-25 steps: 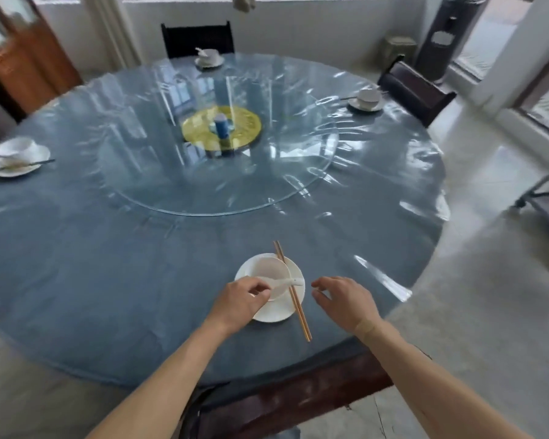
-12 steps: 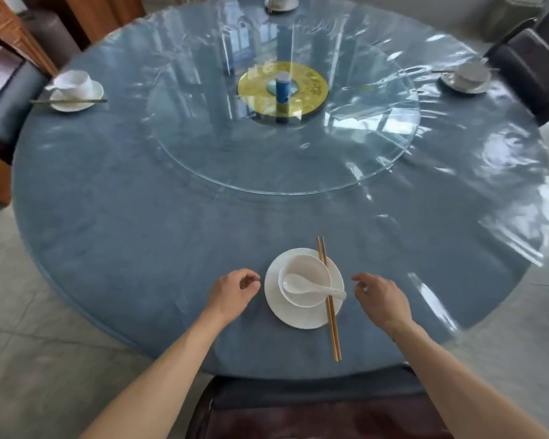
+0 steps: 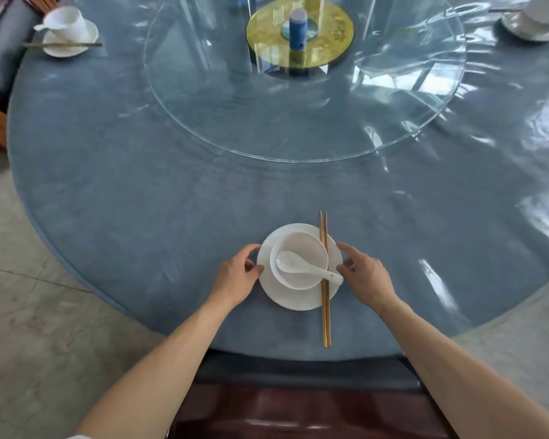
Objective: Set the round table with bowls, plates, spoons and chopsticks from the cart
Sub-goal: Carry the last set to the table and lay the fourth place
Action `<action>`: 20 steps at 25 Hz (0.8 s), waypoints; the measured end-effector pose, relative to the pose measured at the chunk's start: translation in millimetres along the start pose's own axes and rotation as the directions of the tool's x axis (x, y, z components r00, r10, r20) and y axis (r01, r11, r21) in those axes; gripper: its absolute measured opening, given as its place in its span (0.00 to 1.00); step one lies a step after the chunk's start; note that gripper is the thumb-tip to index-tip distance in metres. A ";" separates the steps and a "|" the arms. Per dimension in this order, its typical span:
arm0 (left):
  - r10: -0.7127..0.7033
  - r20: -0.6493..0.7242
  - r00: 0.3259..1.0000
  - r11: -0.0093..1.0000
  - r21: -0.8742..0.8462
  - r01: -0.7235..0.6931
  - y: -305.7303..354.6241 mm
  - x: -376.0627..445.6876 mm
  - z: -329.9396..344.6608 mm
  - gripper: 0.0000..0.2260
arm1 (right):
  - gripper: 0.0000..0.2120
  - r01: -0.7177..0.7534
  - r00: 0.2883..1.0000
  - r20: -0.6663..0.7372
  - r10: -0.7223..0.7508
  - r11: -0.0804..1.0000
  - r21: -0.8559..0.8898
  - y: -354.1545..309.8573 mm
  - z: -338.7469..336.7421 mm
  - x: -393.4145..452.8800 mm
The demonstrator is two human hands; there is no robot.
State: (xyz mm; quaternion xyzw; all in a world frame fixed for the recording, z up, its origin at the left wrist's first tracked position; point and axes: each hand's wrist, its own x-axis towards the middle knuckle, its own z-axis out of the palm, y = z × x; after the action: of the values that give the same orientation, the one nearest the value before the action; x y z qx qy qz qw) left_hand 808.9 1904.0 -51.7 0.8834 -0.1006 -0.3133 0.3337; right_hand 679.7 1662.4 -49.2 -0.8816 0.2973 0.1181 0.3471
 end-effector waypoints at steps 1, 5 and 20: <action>0.003 -0.008 1.000 1.000 0.004 -0.003 0.6 -0.8 1.8 0.18 | 0.23 0.006 1.000 0.010 -0.006 1.000 0.016 1.2 0.4 0.4; 0.010 -0.055 0.998 1.000 0.010 -0.009 1.3 0.8 8.4 0.20 | 0.24 0.010 1.000 0.017 -0.011 0.998 0.068 2.3 2.6 1.7; 0.016 -0.072 0.997 1.000 -0.003 -0.017 -7.6 -1.3 12.6 0.20 | 0.26 0.057 0.998 -0.026 -0.056 0.997 0.044 2.3 12.5 -7.6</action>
State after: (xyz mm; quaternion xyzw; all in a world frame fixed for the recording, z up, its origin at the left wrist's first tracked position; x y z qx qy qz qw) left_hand 799.8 1903.6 -63.4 0.8926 -0.0951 -0.2787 0.3414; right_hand 672.3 1672.9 -56.4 -0.8831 0.2792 0.0905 0.3660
